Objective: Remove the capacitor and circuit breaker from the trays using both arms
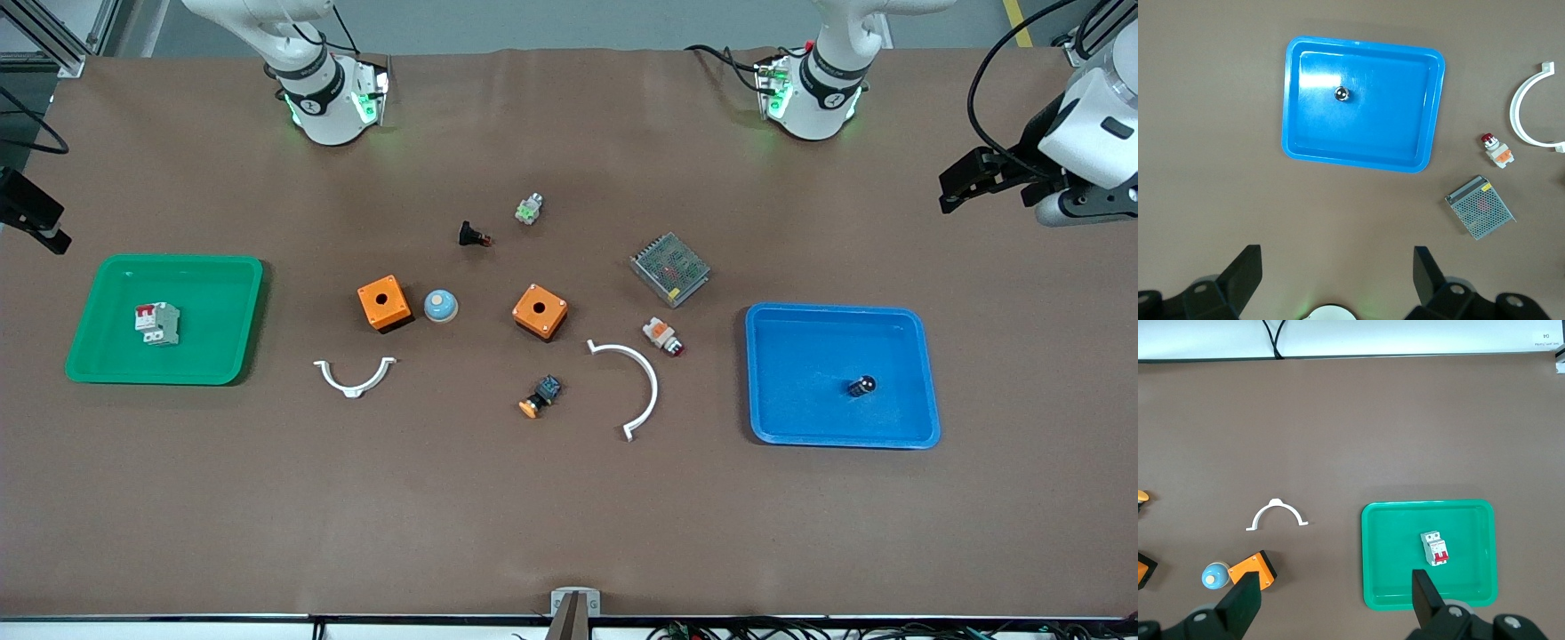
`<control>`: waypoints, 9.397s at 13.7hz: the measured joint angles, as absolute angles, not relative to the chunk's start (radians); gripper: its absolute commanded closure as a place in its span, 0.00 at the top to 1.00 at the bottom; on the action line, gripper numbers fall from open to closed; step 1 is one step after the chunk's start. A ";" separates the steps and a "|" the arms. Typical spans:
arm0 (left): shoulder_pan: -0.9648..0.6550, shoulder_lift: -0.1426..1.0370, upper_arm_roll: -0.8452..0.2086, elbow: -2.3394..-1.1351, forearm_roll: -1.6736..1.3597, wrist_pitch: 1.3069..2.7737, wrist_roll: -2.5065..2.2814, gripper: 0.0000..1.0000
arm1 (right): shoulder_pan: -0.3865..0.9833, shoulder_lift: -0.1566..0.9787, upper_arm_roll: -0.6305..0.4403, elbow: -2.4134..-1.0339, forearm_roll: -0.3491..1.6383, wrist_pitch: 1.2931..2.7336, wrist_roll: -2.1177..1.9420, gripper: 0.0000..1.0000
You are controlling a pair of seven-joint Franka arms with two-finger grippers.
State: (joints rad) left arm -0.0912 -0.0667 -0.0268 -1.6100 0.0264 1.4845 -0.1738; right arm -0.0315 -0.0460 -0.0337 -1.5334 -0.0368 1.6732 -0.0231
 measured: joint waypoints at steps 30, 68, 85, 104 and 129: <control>-0.035 0.125 -0.018 -2.017 0.045 2.118 -0.206 0.98 | -0.274 0.307 -0.049 -1.555 -0.049 1.771 -0.315 1.00; 0.009 0.485 -0.048 -1.987 0.045 2.568 -0.295 0.00 | -0.367 0.340 -0.023 -1.843 -0.048 2.027 -0.556 0.27; -0.229 0.240 -0.521 -2.049 0.109 2.275 -1.334 0.00 | 0.326 0.507 -0.009 -1.691 0.159 2.089 0.354 0.28; -0.404 0.592 -0.516 -1.927 0.412 2.411 -1.948 1.00 | 0.385 0.206 -0.046 -1.772 0.177 1.809 0.530 1.00; 0.199 0.263 -0.506 -1.380 0.265 1.652 -0.612 1.00 | -0.056 -0.092 -0.027 -1.742 0.055 1.682 -0.022 1.00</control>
